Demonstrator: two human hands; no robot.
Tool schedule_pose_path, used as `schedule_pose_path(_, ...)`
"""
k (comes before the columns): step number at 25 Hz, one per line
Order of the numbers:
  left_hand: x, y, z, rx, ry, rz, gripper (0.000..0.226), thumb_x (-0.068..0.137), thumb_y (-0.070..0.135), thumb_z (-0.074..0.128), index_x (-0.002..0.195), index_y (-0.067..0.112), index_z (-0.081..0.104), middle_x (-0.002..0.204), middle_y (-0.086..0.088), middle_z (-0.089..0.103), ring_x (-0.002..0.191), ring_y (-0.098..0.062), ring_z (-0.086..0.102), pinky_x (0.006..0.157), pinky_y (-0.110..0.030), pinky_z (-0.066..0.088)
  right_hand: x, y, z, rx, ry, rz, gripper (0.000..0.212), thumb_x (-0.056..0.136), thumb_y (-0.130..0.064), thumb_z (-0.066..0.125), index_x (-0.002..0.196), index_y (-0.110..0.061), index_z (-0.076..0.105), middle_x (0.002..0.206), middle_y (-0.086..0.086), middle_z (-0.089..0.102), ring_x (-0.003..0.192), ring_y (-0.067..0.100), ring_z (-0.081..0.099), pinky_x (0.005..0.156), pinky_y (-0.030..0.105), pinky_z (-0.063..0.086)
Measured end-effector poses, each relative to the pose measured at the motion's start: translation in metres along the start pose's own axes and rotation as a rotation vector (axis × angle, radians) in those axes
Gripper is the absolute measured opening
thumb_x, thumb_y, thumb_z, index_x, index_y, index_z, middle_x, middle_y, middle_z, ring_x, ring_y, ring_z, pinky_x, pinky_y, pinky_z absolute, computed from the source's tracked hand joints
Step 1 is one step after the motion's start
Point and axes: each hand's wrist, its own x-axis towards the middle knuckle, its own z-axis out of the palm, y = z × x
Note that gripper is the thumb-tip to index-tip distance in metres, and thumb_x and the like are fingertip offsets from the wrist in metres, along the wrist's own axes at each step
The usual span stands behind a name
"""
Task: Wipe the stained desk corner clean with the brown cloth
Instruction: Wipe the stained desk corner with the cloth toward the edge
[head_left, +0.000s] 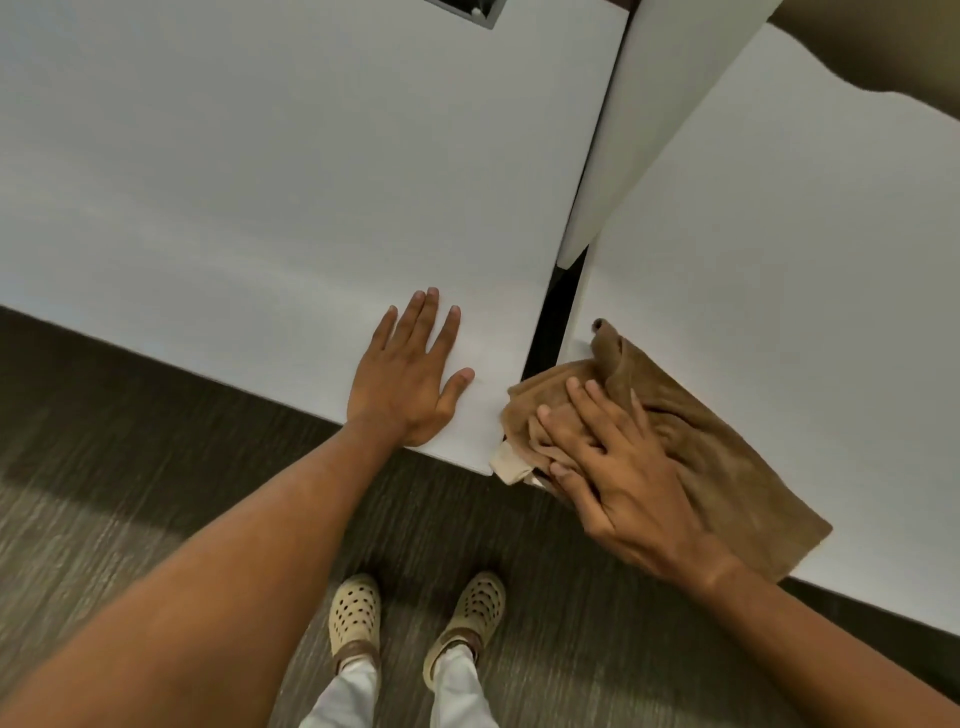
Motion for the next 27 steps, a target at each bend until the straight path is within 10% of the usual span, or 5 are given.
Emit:
schedule_pose_path(7,-0.001,0.001,-0.002,-0.009,0.016,-0.012,0.074,0.095,0.059,0.005,0.156,0.019,-0.008,0.165,-0.012,-0.010,0.152,-0.024,-0.011,0.124,-0.044,-0.002,0.073,0.019,-0.026,0.066,0.040,0.029,0.046,0.098,-0.042,0.044,0.141,-0.027,0.049,0.156,0.003,0.037,0.149,0.017,0.023,0.124,0.042,0.012)
schedule_pose_path(14,-0.001,0.000,-0.002,-0.035,0.033,-0.021,0.070,0.097,0.053,0.010,0.156,0.018,-0.002,0.166,-0.012,-0.005,0.153,-0.023,-0.006,0.124,-0.042,-0.001,0.073,-0.001,-0.020,-0.134,-0.071,-0.331,0.038,0.091,-0.042,0.041,0.076,-0.029,0.073,0.079,-0.009,0.072,0.090,0.013,0.062,0.119,0.040,0.019)
schedule_pose_path(19,-0.003,0.000,-0.003,-0.037,0.044,-0.019,0.070,0.098,0.052,0.011,0.157,0.017,0.000,0.166,-0.012,-0.004,0.153,-0.023,-0.006,0.124,-0.042,0.000,0.069,0.002,-0.021,-0.130,-0.189,-0.540,0.050,0.099,-0.051,0.026,0.085,-0.032,0.070,0.084,-0.011,0.070,0.086,0.012,0.060,0.104,0.036,0.035)
schedule_pose_path(24,-0.003,-0.001,-0.002,-0.033,0.058,-0.024,0.069,0.098,0.051,0.013,0.157,0.017,0.003,0.166,-0.012,-0.002,0.153,-0.024,-0.004,0.124,-0.042,0.001,0.097,0.019,-0.033,-0.293,-0.042,-0.485,0.045,0.097,-0.044,0.035,0.087,-0.029,0.075,0.094,-0.008,0.076,0.113,0.016,0.063,0.123,0.041,0.001)
schedule_pose_path(27,-0.004,0.000,-0.002,-0.030,0.060,-0.027,0.069,0.098,0.051,0.013,0.157,0.016,0.003,0.166,-0.012,-0.001,0.153,-0.024,-0.003,0.124,-0.042,0.001,0.079,0.003,-0.021,-0.184,-0.180,-0.591,0.052,0.100,-0.044,0.025,0.085,-0.024,0.072,0.088,-0.002,0.074,0.089,0.019,0.067,0.111,0.039,0.030)
